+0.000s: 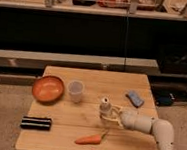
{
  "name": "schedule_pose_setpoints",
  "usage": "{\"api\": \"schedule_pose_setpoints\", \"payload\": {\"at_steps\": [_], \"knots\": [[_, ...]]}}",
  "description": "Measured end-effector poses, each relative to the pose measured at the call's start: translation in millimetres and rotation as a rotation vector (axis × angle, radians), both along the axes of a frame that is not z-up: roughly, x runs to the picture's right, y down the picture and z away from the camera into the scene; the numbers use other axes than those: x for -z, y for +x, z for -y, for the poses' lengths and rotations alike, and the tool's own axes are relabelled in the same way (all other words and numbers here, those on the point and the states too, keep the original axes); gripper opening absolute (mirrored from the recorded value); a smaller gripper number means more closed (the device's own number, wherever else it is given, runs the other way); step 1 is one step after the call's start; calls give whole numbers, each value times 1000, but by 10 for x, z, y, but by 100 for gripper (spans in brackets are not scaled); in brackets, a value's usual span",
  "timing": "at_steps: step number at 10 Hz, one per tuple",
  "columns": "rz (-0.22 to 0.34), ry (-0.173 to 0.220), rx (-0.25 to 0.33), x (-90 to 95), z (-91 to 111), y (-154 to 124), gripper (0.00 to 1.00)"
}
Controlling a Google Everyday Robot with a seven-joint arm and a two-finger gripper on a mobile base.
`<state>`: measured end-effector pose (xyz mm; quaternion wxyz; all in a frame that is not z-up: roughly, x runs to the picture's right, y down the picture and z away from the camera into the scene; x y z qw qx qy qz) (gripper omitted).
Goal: Stand the bottle upright
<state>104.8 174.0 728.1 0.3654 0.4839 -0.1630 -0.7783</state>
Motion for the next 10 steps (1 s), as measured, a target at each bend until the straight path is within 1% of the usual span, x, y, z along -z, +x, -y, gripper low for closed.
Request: {"api": "schedule_pose_setpoints", "payload": {"at_steps": [3, 8, 10], "knots": [[-2, -9, 8, -41, -17, 9, 0], [17, 5, 42, -64, -45, 12, 0], [22, 5, 42, -79, -57, 33, 0]]}}
